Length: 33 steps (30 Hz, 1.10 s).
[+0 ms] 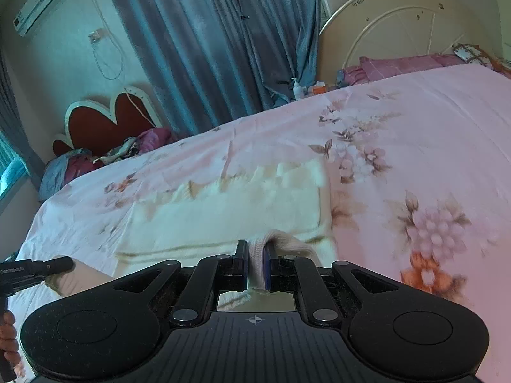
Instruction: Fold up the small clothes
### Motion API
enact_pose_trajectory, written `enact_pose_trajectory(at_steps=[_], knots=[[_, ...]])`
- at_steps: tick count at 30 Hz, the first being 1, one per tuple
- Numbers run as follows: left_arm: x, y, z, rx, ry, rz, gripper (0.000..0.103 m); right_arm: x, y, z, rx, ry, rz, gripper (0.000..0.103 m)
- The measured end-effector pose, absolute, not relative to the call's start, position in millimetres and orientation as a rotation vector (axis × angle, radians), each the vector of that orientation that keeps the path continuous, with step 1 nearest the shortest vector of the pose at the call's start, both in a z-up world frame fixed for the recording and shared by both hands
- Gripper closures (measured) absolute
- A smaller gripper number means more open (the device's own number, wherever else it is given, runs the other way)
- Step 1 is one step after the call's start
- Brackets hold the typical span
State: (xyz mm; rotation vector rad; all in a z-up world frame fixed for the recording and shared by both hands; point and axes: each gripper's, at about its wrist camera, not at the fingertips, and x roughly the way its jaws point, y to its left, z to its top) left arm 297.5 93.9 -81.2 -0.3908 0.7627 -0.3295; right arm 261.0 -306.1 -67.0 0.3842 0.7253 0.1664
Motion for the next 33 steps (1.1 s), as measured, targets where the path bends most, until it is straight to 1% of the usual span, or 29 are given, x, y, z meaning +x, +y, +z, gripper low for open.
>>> enact_pose_trajectory(at_steps=[10, 17, 22, 25, 26, 28, 29, 30, 31, 32, 33], knots=[[365, 84, -90, -0.397, 0.743, -0.247, 0.097, 342, -317, -83, 0.417, 0.74, 0.169, 0.094], [414, 81, -105, -0.395, 0.761, -0.171, 0.097, 401, -333, -110, 0.509, 0.781, 0.132, 0.094], [445, 73, -122, -0.362, 0.81, -0.132, 0.097, 434, -345, -132, 0.589, 0.831, 0.096, 0.094], [457, 68, -133, -0.337, 0.846, -0.109, 0.097, 446, -347, -144, 0.591, 0.859, 0.078, 0.094], [460, 67, -136, -0.333, 0.856, -0.099, 0.095, 448, -348, -146, 0.594, 0.865, 0.076, 0.094], [467, 65, -141, -0.323, 0.869, -0.074, 0.088, 453, -349, -151, 0.598, 0.882, 0.073, 0.094], [470, 65, -142, -0.317, 0.877, -0.059, 0.08, 455, -351, -153, 0.605, 0.884, 0.066, 0.094], [473, 66, -142, -0.317, 0.88, -0.042, 0.065, 456, -353, -154, 0.619, 0.885, 0.06, 0.094], [473, 68, -140, -0.321, 0.873, -0.026, 0.054, 456, -355, -154, 0.633, 0.885, 0.06, 0.094], [473, 70, -138, -0.328, 0.855, -0.014, 0.033, 457, -358, -154, 0.644, 0.881, 0.057, 0.094], [471, 73, -134, -0.335, 0.825, -0.006, 0.026, 456, -361, -153, 0.648, 0.872, 0.052, 0.094]])
